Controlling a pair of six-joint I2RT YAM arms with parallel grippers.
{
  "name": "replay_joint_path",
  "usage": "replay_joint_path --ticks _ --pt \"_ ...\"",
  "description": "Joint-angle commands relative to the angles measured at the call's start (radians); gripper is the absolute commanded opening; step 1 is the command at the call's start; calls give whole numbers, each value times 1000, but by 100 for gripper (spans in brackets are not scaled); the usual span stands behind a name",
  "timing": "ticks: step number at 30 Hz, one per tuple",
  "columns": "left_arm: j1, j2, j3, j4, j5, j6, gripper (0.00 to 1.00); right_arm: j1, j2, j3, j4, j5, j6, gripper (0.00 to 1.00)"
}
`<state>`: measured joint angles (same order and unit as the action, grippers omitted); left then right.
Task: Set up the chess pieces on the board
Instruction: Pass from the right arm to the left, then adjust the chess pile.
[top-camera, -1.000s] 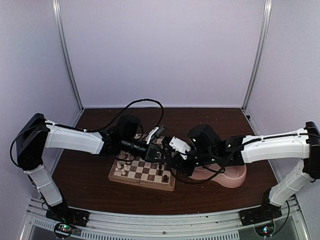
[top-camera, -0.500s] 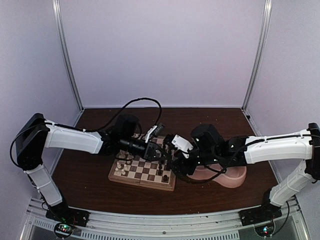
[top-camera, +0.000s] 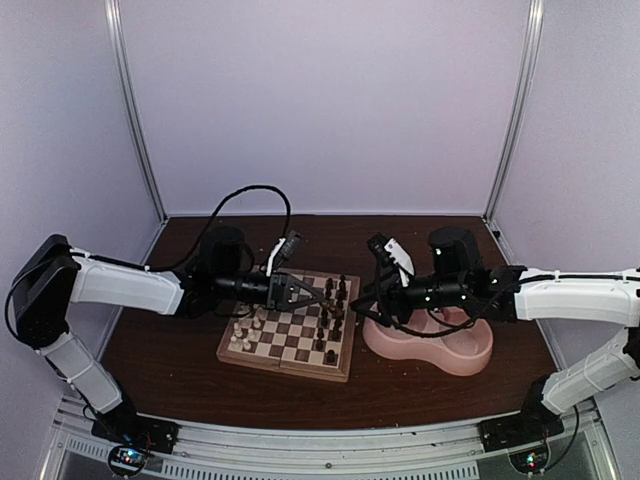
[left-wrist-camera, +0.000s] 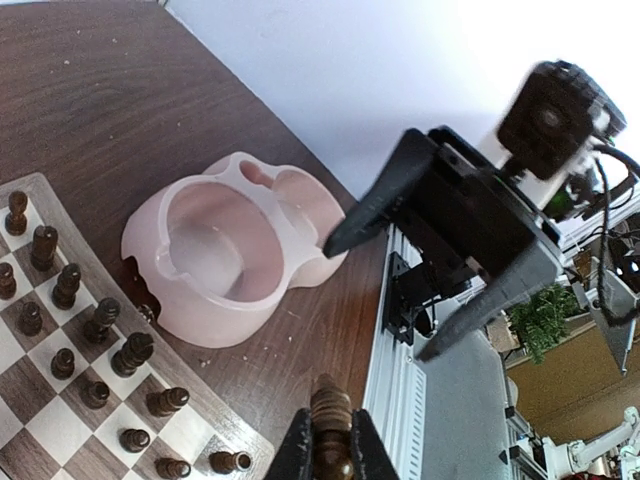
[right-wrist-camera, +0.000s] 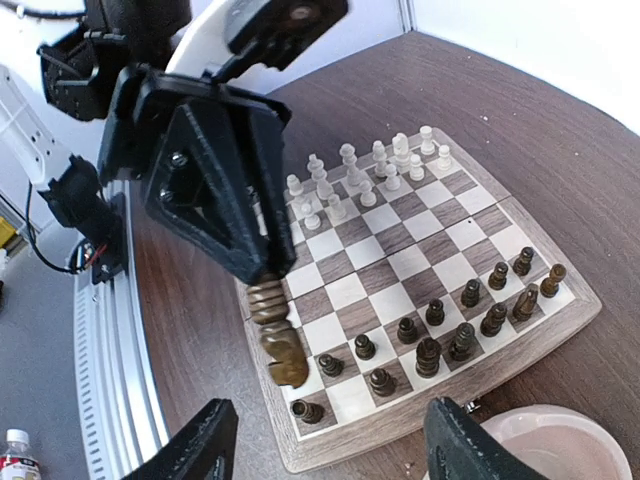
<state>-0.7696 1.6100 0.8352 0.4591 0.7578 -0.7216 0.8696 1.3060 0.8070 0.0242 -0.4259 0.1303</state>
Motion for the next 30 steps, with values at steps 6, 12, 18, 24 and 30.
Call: replay_joint_path --ticks 6,12,18,24,30 --pt "0 -99 -84 248 30 4 0 -88 25 -11 312 -351 365 57" --pt "0 -196 -161 345 4 34 0 -70 68 -72 658 -378 624 52" --pt "0 -324 -245 401 -48 75 0 -23 167 -123 910 -302 788 49" --pt "0 -394 -271 398 -58 83 0 18 301 -90 1179 -363 950 42" --pt "0 -426 -286 396 -67 81 0 38 366 -108 1353 -349 1013 40"
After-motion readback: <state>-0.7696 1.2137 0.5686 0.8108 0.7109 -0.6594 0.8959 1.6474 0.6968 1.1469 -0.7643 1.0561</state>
